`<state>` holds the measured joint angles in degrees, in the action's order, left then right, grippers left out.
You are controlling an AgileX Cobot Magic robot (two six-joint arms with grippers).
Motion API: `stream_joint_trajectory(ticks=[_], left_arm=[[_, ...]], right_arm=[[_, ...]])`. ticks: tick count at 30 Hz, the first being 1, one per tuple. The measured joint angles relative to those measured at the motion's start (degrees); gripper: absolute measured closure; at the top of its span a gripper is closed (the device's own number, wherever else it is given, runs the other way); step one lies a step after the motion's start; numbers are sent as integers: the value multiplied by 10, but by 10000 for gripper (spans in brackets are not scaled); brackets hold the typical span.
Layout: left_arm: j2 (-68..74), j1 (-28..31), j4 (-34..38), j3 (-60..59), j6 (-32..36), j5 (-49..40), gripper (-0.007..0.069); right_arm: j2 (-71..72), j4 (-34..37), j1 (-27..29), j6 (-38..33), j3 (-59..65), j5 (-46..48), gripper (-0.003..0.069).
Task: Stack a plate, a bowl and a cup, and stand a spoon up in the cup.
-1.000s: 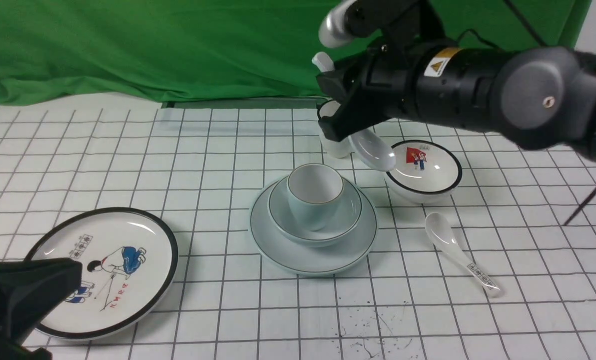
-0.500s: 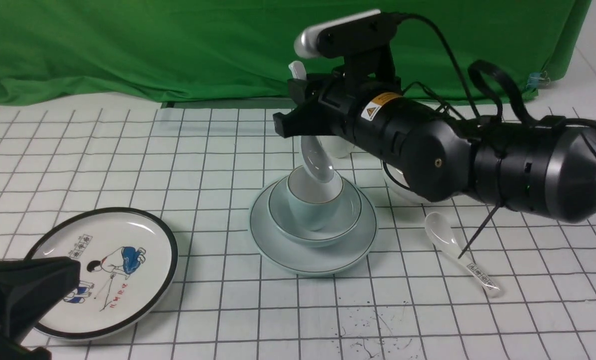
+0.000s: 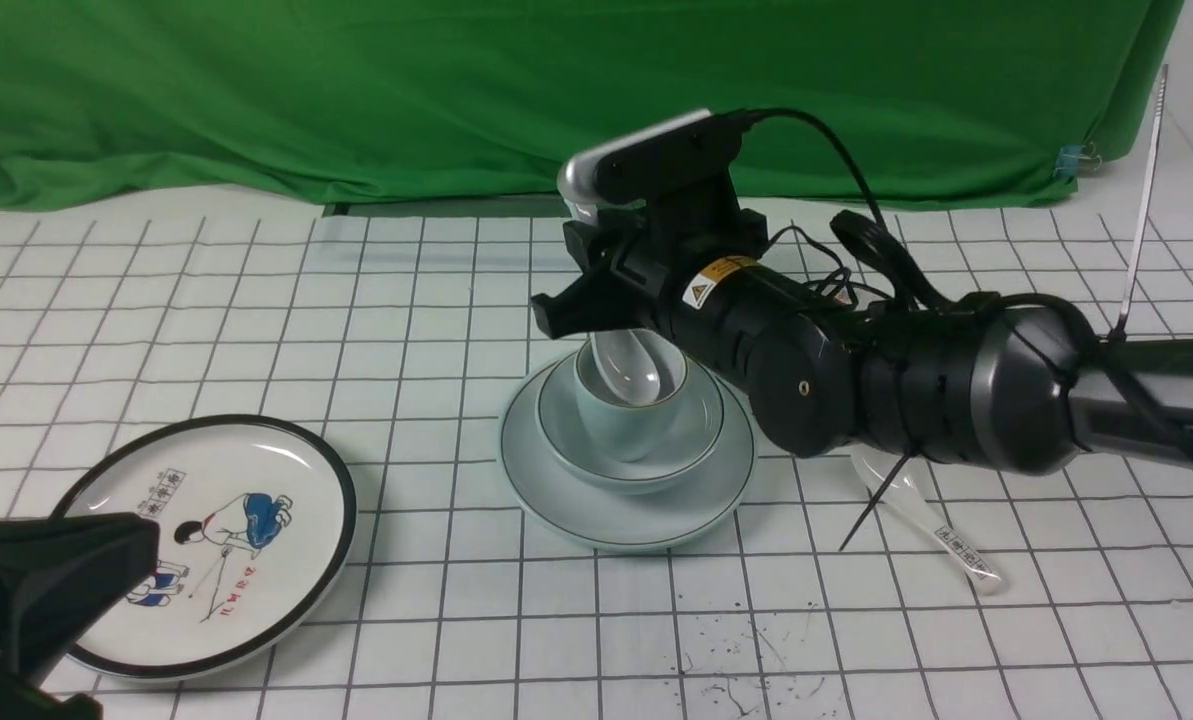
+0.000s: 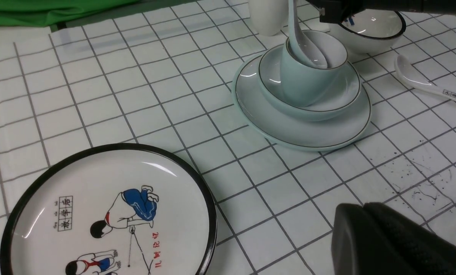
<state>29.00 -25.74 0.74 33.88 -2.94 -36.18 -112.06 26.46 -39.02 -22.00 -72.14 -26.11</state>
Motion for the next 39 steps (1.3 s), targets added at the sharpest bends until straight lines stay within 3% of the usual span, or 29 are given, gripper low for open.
stream_joint_trajectory(ticks=[6,8,11,13,14,17,20,29,39], left_arm=[[-11,0,0,0,-48,-30,659],[-27,0,-4,0,-54,-60,659],[-58,0,-18,-3,-54,-85,659],[-121,0,-46,-17,-56,-102,659],[-126,0,-50,-20,-56,-103,659],[-224,0,-67,-50,-56,-105,659],[-273,0,-69,-57,-55,-99,659],[-292,0,-76,-57,-53,-89,656],[-292,0,-77,-57,-46,-89,656]], right_arm=[[14,-1,0,-5,1,23,281],[37,0,0,-15,1,54,266],[82,0,0,-34,1,104,293],[148,1,0,-47,1,165,395],[154,0,0,-48,1,173,405],[261,0,0,-49,32,206,587],[333,0,-1,-50,76,212,641],[556,0,-2,-77,233,244,647],[651,0,-2,-79,273,261,617]])
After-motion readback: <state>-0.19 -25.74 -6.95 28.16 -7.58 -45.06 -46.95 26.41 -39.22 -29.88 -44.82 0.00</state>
